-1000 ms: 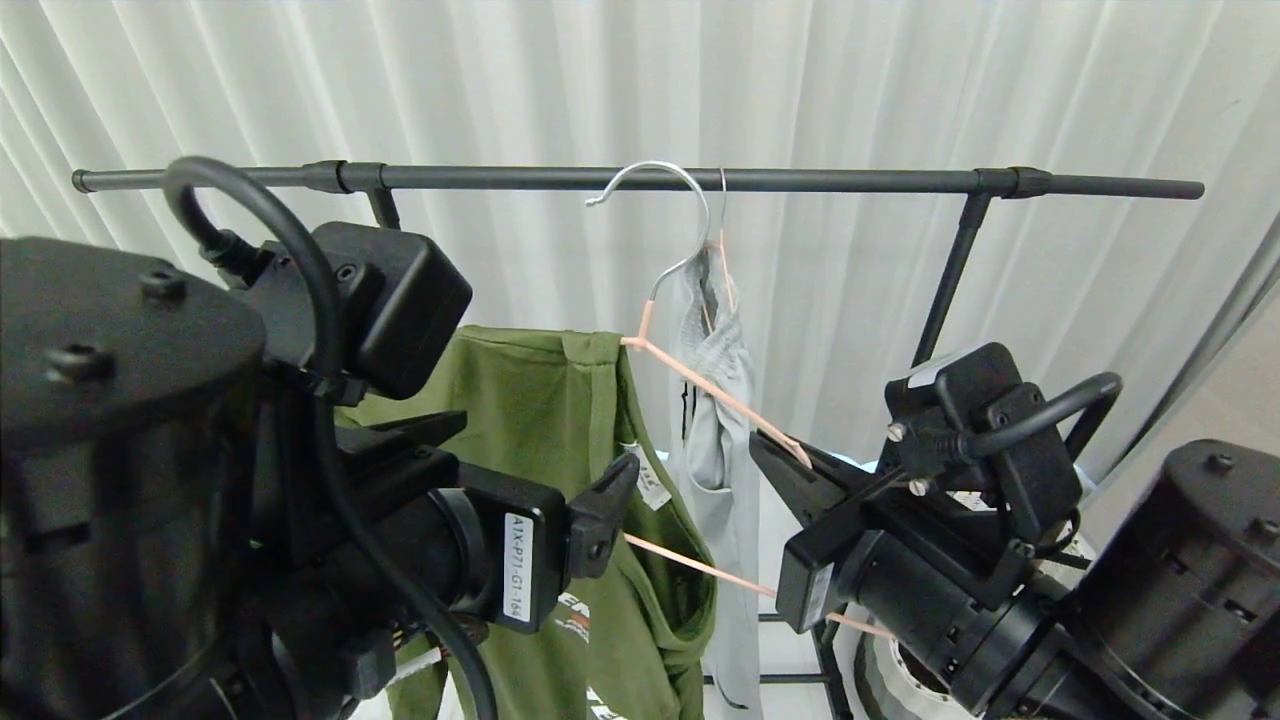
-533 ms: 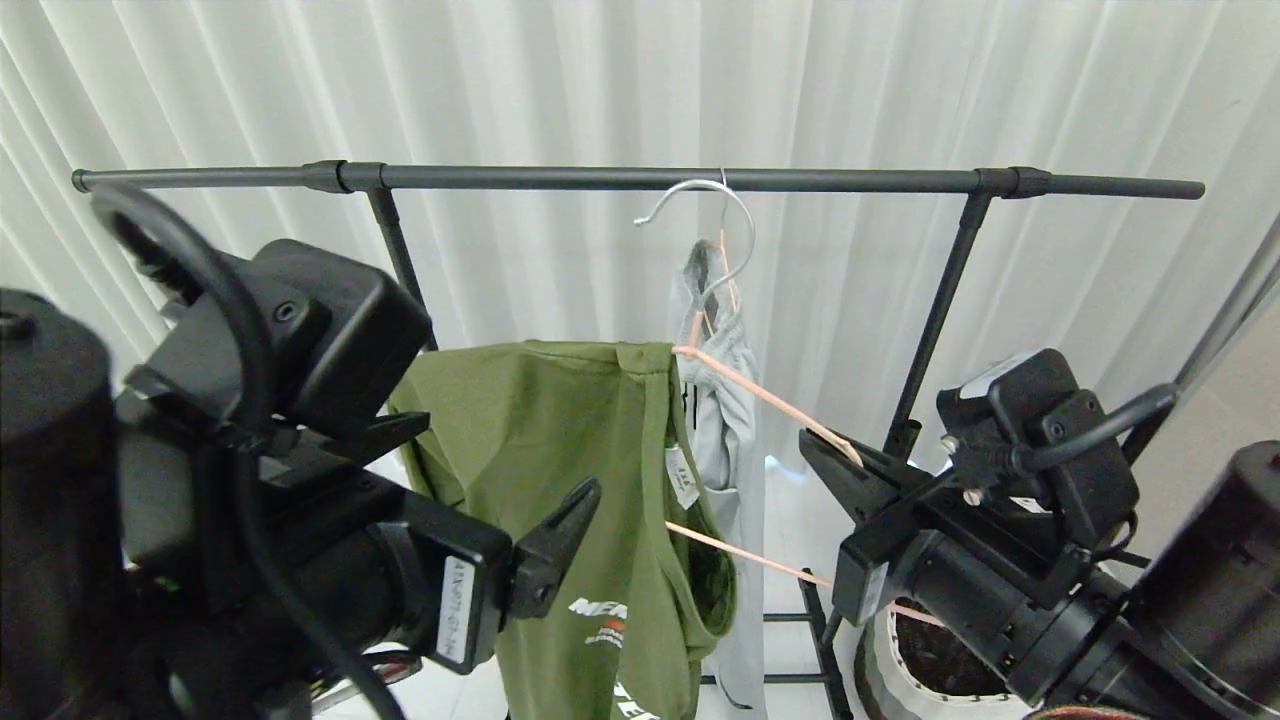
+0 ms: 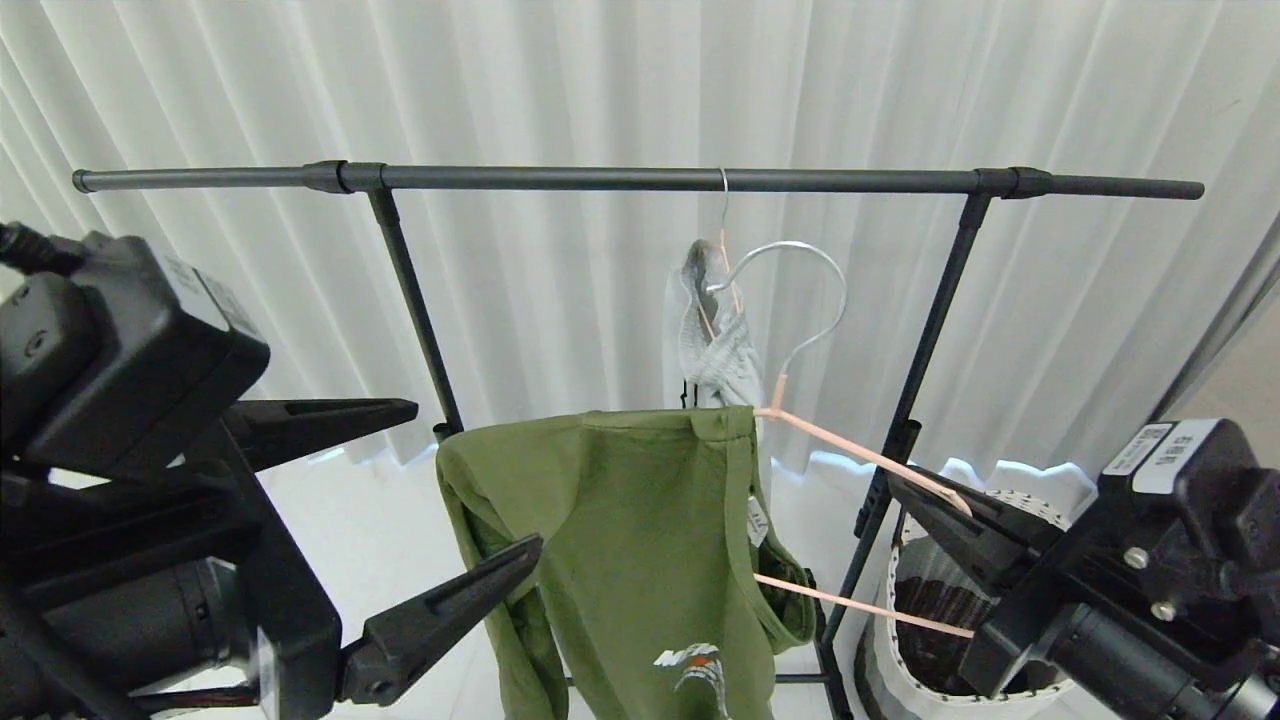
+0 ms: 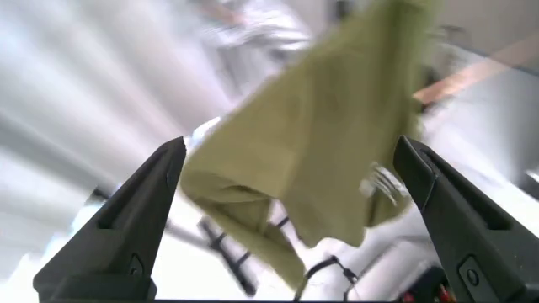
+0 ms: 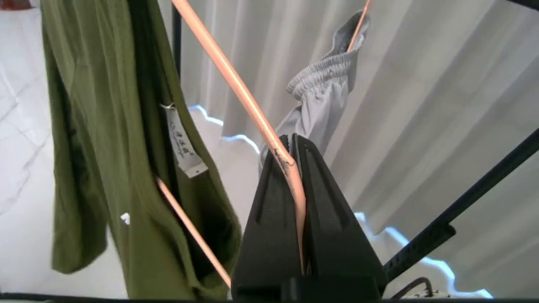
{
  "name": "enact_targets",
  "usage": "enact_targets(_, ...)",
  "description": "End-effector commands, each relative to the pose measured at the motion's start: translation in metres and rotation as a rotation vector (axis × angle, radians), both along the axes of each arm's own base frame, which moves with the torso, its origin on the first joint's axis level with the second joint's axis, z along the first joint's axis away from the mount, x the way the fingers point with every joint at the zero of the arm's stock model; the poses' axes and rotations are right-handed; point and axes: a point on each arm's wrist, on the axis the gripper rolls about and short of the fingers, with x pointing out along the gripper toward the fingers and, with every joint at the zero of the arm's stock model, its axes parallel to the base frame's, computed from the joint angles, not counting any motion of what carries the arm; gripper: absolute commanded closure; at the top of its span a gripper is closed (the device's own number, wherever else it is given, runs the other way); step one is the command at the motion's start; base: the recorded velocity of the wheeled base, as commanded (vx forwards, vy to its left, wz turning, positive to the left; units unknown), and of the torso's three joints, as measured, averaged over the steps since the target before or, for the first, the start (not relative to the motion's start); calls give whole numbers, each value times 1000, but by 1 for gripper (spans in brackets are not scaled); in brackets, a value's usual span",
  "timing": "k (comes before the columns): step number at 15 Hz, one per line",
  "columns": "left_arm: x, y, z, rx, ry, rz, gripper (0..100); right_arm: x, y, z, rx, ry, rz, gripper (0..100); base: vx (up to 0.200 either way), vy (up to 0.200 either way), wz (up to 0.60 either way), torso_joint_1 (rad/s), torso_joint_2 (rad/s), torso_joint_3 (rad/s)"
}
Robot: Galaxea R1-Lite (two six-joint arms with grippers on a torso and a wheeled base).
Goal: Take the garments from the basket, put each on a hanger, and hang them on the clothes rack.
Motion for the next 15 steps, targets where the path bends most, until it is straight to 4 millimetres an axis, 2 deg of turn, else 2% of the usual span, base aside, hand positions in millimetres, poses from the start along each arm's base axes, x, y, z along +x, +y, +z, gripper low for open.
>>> enact_targets(1, 11, 6, -4, 24, 9, -40, 0, -1, -5, 3, 11, -11, -4, 100, 0, 0, 0, 0, 0, 0)
enact_targets(5, 43, -9, -9, 14, -20, -108, 0, -7, -16, 0, -22, -37, 12, 100, 0, 0, 0, 0, 0, 0)
enact_targets(10, 57, -24, -23, 75, -16, -323, 0, -8, -18, -1, -39, -53, 26, 100, 0, 0, 0, 0, 0, 0)
enact_targets(15, 68, -33, -27, 66, 19, -387, 0, -9, -18, -2, -55, -62, 56, 100, 0, 0, 0, 0, 0, 0)
